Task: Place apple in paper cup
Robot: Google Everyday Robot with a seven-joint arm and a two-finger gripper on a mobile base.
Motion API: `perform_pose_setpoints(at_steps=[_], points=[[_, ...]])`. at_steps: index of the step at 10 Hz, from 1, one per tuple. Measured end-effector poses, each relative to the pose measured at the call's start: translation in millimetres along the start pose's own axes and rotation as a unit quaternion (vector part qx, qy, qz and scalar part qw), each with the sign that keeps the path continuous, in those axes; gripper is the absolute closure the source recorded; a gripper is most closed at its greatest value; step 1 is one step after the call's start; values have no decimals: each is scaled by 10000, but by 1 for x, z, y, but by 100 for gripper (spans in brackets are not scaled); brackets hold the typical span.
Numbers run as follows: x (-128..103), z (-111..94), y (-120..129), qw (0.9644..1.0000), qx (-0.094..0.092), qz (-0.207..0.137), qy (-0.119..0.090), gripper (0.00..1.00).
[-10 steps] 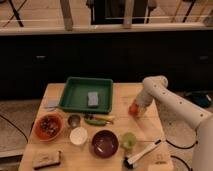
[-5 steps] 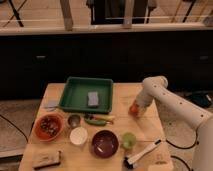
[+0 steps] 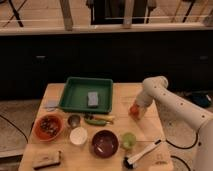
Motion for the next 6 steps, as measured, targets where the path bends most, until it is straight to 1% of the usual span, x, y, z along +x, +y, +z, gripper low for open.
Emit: perform_pose_setpoints(at_steps=[6], points=[[1, -4, 0, 9999, 83, 27, 64, 98]])
